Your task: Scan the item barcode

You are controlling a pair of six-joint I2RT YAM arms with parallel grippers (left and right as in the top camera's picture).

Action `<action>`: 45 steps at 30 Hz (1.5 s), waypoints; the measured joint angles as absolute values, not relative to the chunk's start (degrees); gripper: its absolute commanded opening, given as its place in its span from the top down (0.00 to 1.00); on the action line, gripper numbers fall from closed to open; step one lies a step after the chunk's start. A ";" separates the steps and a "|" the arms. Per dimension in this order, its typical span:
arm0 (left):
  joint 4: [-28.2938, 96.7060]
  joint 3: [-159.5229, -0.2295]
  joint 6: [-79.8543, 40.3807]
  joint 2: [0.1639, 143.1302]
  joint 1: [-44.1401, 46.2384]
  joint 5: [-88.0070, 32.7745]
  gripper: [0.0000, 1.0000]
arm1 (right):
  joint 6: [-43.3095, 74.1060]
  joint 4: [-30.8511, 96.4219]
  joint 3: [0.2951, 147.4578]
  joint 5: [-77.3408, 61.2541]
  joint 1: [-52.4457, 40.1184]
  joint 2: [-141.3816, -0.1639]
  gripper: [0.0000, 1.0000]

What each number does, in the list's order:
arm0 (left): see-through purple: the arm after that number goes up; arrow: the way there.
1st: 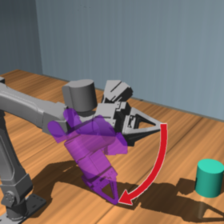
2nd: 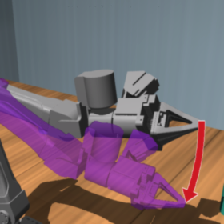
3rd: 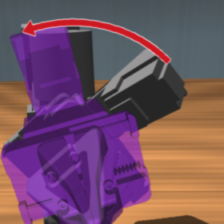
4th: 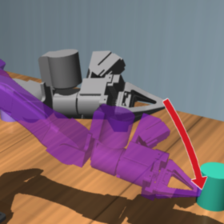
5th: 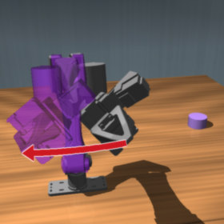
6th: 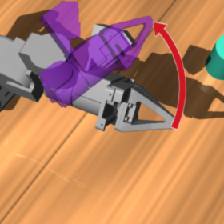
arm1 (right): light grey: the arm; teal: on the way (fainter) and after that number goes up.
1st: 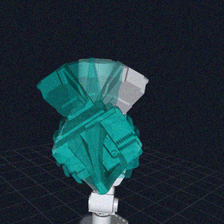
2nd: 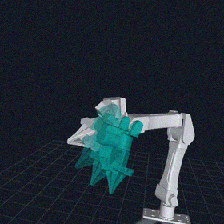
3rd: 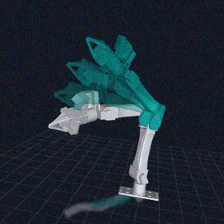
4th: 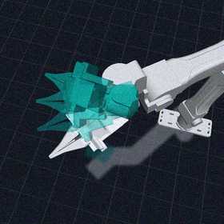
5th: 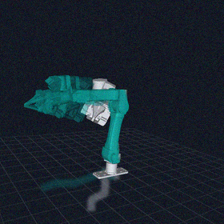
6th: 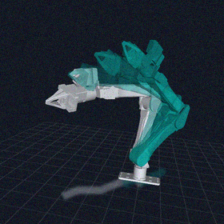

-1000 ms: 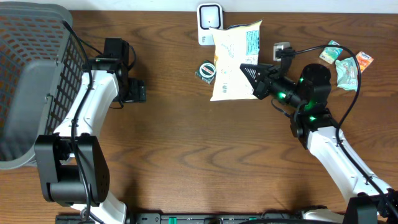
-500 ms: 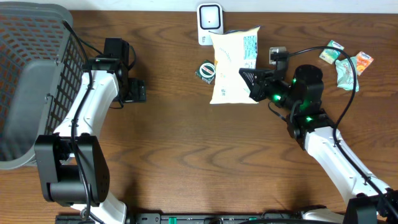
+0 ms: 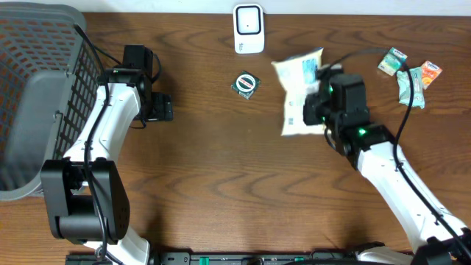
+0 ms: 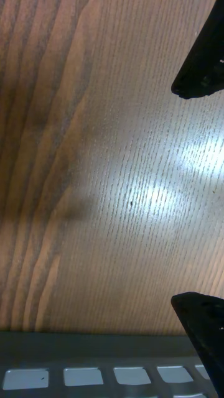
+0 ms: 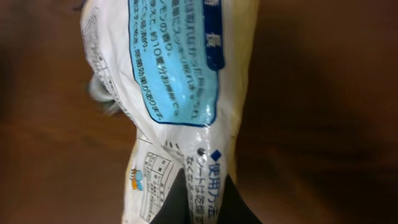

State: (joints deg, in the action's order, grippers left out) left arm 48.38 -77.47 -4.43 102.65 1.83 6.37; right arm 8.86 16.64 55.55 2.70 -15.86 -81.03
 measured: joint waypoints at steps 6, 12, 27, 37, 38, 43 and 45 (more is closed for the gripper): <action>48.40 -77.47 -4.43 102.65 1.83 6.37 0.02 | -0.14 25.50 63.86 22.90 -20.91 -82.15 0.99; 48.38 -77.47 -4.43 102.65 1.83 6.37 0.02 | -4.95 29.69 64.40 35.88 -24.40 -91.55 0.99; 48.38 -77.47 -4.43 102.65 1.83 6.37 0.02 | -2.00 35.90 65.58 42.44 -42.24 -102.35 0.34; 48.38 -77.47 -4.43 102.65 1.83 6.37 0.02 | 6.42 52.12 84.42 29.10 -39.51 -102.63 0.13; 48.40 -77.47 -4.43 102.65 1.83 6.37 0.02 | 6.85 52.80 85.23 28.05 -37.45 -102.59 0.12; 48.40 -77.47 -4.43 102.65 1.83 6.35 0.02 | 3.22 54.33 85.34 10.72 -22.81 -102.94 0.13; 48.42 -77.47 -4.43 102.65 1.83 6.37 0.02 | 1.74 54.04 85.23 3.88 -18.63 -103.63 0.13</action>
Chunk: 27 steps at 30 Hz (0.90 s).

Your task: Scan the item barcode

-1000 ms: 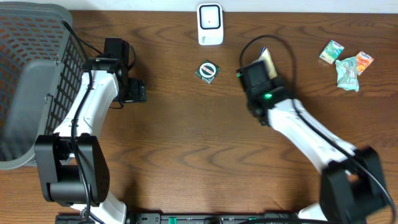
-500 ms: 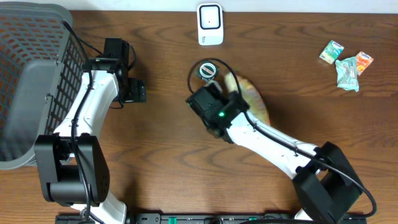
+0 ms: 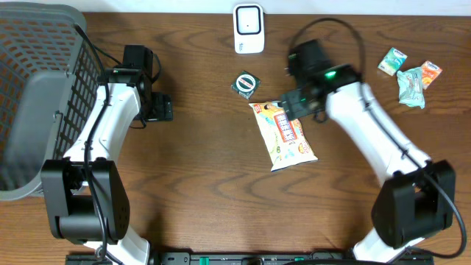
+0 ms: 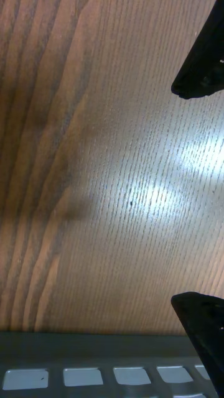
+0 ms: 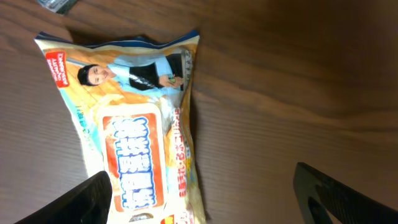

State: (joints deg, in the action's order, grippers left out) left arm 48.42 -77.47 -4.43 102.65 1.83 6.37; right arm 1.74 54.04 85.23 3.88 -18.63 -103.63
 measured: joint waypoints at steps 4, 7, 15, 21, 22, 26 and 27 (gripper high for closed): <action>48.40 -77.47 -4.43 102.65 1.83 6.37 0.02 | -0.99 53.47 84.88 -10.79 -11.55 -108.84 0.13; 48.40 -77.47 -4.43 102.65 1.83 6.35 0.02 | -2.00 53.36 84.60 -16.88 -9.87 -113.16 0.12; 48.40 -77.47 -4.43 102.65 1.83 6.37 0.02 | -4.75 53.47 84.40 -27.83 -9.98 -121.05 0.44; 48.40 -77.47 -4.43 102.65 1.83 6.35 0.02 | -5.72 52.99 84.38 -34.20 -10.33 -123.04 0.99; 48.38 -77.47 -4.43 102.65 1.83 6.37 0.02 | -5.58 52.93 84.38 -34.83 -10.33 -122.93 0.99; 48.42 -77.47 -4.43 102.65 1.83 6.35 0.02 | -3.36 51.42 84.38 -36.51 -10.37 -122.96 0.99; 48.38 -77.47 -4.43 102.65 1.83 6.35 0.02 | -2.68 50.39 84.38 -36.97 -10.35 -122.96 0.99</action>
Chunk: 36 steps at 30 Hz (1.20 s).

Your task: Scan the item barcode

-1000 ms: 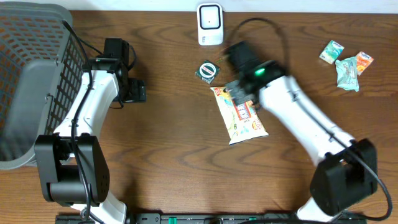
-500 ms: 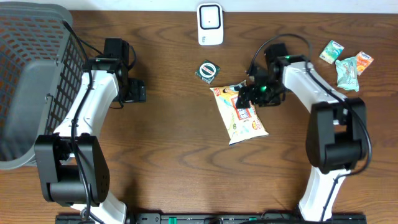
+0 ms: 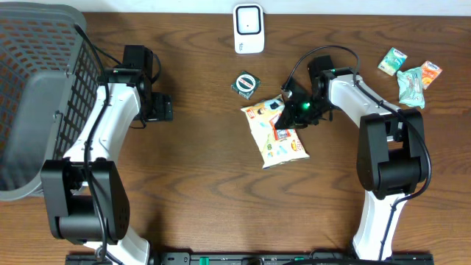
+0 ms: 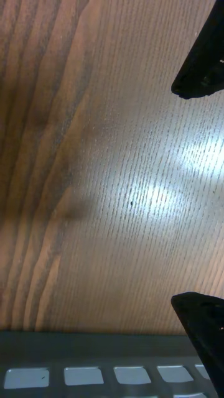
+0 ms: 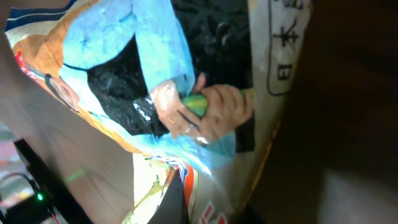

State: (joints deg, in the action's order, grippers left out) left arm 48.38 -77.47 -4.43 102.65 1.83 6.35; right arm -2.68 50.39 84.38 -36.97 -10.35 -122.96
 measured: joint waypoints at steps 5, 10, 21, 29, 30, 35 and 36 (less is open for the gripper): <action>48.40 -77.47 -4.43 102.65 1.83 6.35 0.02 | 1.56 46.28 84.64 -37.85 -9.78 -121.62 0.99; 48.40 -77.47 -4.43 102.65 1.83 6.35 0.03 | 6.66 38.83 86.83 -36.16 -8.64 -113.54 0.99; 48.38 -77.47 -4.43 102.65 1.83 6.37 0.02 | 27.42 -2.90 89.43 -31.11 -9.98 -109.56 0.99; 48.36 -77.47 -4.43 102.65 1.83 6.37 0.03 | 37.50 -32.23 89.43 -21.85 -13.91 -123.48 0.99; 48.34 -77.47 -4.43 102.65 1.83 6.37 0.03 | 38.00 -34.26 89.47 -19.51 -14.39 -125.36 0.99; 48.40 -77.47 -4.43 102.65 1.83 6.37 0.02 | 40.16 -35.79 92.60 -13.58 -15.25 -132.55 0.99; 48.40 -77.47 -4.43 102.65 1.83 6.35 0.02 | 40.69 -35.66 94.15 -12.88 -15.27 -134.19 0.99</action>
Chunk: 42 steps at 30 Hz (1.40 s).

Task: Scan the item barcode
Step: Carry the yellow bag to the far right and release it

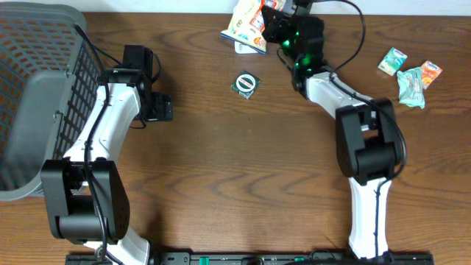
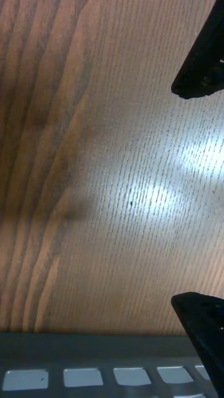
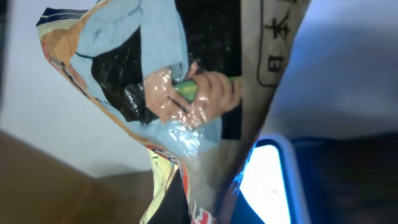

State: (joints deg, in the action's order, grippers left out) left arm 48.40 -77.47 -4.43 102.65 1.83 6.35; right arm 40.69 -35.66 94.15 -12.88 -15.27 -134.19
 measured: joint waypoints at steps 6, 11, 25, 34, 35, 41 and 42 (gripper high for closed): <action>48.38 -77.47 -4.43 102.65 1.83 6.37 0.02 | 42.13 -35.16 100.12 -11.38 -15.53 -138.10 0.99; 48.38 -77.47 -4.43 102.65 1.83 6.37 0.02 | 42.57 -34.48 102.21 -11.22 -15.73 -138.17 0.99; 48.42 -77.47 -4.43 102.65 1.83 6.35 0.02 | 28.38 -4.08 104.36 -10.15 -5.45 -129.03 0.99; 48.40 -77.47 -4.43 102.65 1.83 6.35 0.02 | 11.79 22.74 105.43 -0.60 9.89 -115.74 0.96; 48.40 -77.47 -4.43 102.65 1.83 6.37 0.03 | 10.76 24.64 105.51 0.47 10.70 -115.66 0.93; 48.40 -77.47 -4.43 102.65 1.83 6.35 0.03 | 6.42 33.23 105.34 6.98 15.38 -117.23 0.02; 48.38 -77.47 -4.43 102.65 1.83 6.37 0.03 | 6.15 33.82 105.34 7.42 15.86 -117.38 0.01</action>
State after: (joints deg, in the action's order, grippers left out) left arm 48.38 -77.47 -4.43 102.65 1.83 6.37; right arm 6.15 33.82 105.34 7.42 15.86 -117.38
